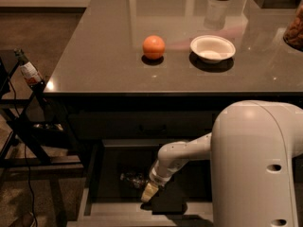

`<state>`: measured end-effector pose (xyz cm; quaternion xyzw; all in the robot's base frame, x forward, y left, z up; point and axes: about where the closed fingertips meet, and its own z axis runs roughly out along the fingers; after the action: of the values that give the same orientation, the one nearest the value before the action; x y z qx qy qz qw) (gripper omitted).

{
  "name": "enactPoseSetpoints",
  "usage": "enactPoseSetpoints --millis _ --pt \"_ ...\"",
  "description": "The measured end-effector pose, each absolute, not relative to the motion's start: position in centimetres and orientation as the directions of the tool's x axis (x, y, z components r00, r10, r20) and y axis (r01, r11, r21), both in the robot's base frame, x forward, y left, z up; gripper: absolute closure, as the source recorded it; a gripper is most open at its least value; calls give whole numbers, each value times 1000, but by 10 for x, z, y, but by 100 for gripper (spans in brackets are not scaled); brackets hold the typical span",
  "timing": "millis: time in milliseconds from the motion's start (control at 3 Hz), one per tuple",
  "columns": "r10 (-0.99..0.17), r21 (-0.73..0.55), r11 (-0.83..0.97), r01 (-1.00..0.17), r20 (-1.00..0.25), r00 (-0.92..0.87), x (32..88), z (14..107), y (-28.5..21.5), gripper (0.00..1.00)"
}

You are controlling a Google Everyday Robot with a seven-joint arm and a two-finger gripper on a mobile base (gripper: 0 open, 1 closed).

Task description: Pick water bottle from middle drawer and place on counter

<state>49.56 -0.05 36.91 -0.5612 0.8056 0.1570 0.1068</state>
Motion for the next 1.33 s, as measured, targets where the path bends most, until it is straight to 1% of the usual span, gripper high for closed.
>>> enactPoseSetpoints --millis 1000,1333 --pt "-871 133 321 -938 -348 -347 496 369 0 89" --pt "-871 133 321 -938 -348 -347 496 369 0 100"
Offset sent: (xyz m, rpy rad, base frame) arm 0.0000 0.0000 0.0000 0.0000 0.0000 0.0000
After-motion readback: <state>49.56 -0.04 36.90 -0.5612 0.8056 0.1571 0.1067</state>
